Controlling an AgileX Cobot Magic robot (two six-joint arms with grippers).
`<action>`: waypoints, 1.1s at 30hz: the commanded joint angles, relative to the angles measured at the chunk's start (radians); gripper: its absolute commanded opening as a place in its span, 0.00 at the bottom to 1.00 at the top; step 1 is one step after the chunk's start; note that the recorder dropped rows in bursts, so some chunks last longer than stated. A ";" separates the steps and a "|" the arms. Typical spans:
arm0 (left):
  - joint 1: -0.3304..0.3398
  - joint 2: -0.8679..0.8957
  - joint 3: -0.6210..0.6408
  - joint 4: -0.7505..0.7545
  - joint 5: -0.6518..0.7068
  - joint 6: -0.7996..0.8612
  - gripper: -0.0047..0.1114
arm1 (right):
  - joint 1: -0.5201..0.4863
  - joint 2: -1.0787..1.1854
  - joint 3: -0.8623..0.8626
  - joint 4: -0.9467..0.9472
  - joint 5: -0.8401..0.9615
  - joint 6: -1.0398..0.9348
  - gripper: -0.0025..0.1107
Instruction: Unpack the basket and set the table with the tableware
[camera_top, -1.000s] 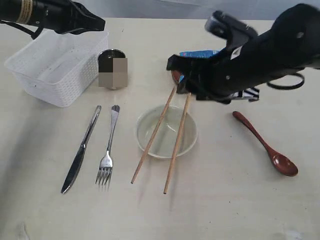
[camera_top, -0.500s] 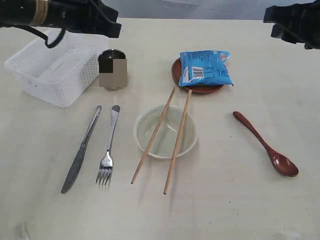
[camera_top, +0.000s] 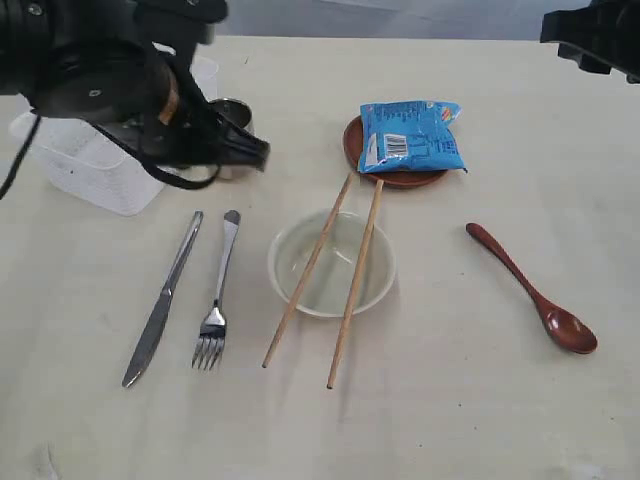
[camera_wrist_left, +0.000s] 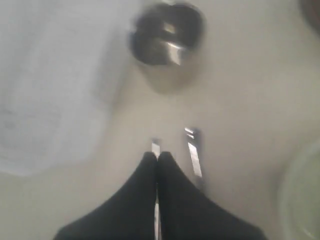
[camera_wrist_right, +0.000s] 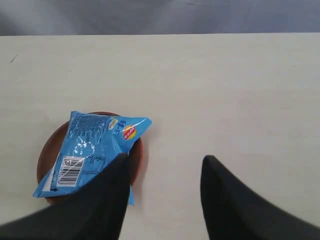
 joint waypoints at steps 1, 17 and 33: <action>-0.075 0.000 -0.010 -0.298 -0.104 0.262 0.04 | -0.007 -0.024 0.001 -0.010 -0.005 -0.012 0.41; -0.204 0.120 -0.010 -0.295 -0.243 0.301 0.69 | -0.007 -0.064 0.001 -0.007 0.038 -0.015 0.41; -0.200 0.272 -0.079 -0.250 -0.239 0.283 0.69 | -0.007 -0.064 0.001 -0.007 0.032 -0.015 0.41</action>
